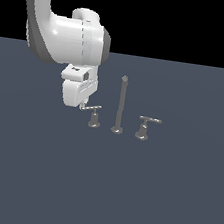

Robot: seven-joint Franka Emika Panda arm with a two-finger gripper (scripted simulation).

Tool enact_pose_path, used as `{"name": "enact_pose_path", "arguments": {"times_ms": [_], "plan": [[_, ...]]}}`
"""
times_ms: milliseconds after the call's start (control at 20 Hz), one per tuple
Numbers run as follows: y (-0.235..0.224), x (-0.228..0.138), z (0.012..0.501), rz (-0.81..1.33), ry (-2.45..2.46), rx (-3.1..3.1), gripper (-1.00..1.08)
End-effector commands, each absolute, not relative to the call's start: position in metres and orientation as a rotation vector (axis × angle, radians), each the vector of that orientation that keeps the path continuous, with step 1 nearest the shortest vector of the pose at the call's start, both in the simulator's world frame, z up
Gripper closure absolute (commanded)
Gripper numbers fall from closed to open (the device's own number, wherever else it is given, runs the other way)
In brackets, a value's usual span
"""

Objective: Turn on the faucet by rotating a designated handle.

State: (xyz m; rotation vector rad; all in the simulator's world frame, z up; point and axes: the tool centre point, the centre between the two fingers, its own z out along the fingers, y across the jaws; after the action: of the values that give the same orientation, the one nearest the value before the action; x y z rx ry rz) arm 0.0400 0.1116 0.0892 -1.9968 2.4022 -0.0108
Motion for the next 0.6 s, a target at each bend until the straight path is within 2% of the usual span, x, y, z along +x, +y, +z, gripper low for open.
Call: {"name": "enact_pose_path", "arguments": {"times_ms": [0, 200, 550], "plan": [[0.11, 0.025, 0.09, -0.002, 2.414, -2.008, 1.08], [0.116, 0.024, 0.089, -0.002, 2.401, -2.01, 1.08], [0.097, 0.006, 0.089, -0.001, 2.408, -2.011, 1.08]]}}
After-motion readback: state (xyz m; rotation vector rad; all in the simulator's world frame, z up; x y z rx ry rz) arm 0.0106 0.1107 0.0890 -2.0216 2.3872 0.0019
